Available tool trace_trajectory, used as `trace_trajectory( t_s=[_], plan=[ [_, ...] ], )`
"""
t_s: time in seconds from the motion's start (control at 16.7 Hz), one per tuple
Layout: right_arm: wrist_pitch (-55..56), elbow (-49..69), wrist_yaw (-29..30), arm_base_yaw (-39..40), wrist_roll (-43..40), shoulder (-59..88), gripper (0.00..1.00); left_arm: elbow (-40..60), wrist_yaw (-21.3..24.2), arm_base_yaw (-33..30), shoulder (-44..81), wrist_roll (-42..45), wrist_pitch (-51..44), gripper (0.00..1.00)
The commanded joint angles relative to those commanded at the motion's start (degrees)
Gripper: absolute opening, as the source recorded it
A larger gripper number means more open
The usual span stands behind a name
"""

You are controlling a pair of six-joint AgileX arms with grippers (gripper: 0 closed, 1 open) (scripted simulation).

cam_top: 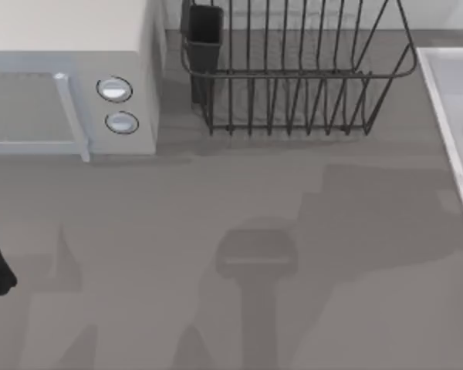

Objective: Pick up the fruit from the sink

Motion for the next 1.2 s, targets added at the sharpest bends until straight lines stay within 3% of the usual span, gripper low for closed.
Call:
trace_trajectory(
  t_s=[0.48,0.66,0.84,1.2],
  plan=[
    [-3.5,2.6,0.0,0.3,0.2,-1.9,0.0,0.0,0.0,0.0,0.0,0.0,0.0,1.0],
    [-3.7,2.3,0.0,4.0,3.9,-1.8,0.0,0.0,0.0,0.0,0.0,0.0,0.0,1.0],
    [-3.8,1.1,0.2,13.1,12.9,-2.3,0.0,0.0,0.0,0.0,0.0,0.0,0.0,1.0],
    [-3.0,-3.3,0.5,38.6,38.1,-4.6,0.0,0.0,0.0,0.0,0.0,0.0,0.0,1.0]
  ],
)
